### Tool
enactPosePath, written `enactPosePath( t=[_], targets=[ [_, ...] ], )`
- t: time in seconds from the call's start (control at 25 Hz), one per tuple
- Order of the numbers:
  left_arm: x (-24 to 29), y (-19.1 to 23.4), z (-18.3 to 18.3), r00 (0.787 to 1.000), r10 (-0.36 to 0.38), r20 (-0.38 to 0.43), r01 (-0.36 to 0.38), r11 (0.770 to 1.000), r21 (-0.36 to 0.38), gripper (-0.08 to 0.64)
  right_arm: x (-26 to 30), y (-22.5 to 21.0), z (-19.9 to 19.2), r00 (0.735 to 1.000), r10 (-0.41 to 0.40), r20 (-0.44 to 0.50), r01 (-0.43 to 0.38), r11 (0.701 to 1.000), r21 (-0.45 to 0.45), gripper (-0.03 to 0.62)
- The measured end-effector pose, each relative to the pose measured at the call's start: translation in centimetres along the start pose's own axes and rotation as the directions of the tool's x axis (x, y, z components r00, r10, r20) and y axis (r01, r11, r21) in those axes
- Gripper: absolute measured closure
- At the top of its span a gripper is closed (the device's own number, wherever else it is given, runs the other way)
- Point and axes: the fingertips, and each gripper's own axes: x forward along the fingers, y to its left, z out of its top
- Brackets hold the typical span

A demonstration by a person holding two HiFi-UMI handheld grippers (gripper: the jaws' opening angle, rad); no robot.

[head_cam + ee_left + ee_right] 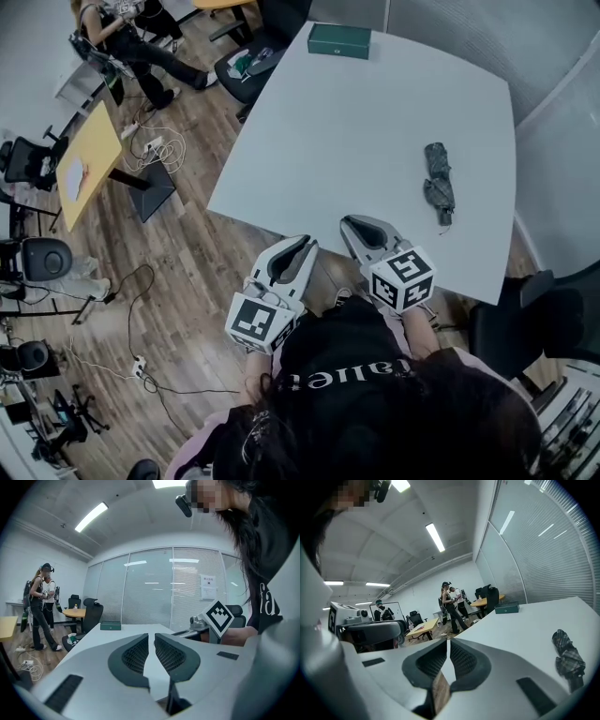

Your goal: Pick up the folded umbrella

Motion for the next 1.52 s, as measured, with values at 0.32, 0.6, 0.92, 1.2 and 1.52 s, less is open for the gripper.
enactPosePath(
  t=[0.32, 0.6, 0.92, 1.2, 1.52],
  targets=[
    [2.2, 2.2, 0.3, 0.999, -0.054, 0.001, 0.054, 0.998, -0.018, 0.500, 1.2, -1.4, -0.6, 0.999, -0.042, -0.024, 0.043, 0.998, 0.040, 0.560],
    [6.2, 5.1, 1.1, 0.983, -0.182, -0.013, 0.182, 0.983, -0.024, 0.502, 2.8, -4.5, 0.2, 0.986, -0.163, -0.021, 0.164, 0.982, 0.092, 0.560],
    [11.5, 7.5, 3.8, 0.930, -0.366, -0.010, 0.366, 0.931, 0.001, 0.502, 3.1, -11.7, 1.2, 0.919, -0.395, -0.001, 0.393, 0.912, 0.116, 0.558],
    [14.5, 8.2, 4.1, 0.877, -0.479, -0.037, 0.480, 0.877, 0.006, 0.502, -0.4, -19.6, -0.3, 0.781, -0.622, -0.063, 0.618, 0.783, -0.069, 0.558],
    [17.1, 7.8, 3.9, 0.814, -0.577, -0.063, 0.578, 0.816, -0.006, 0.502, -4.8, -28.2, -3.4, 0.655, -0.735, -0.177, 0.740, 0.671, -0.049, 0.514]
  ],
)
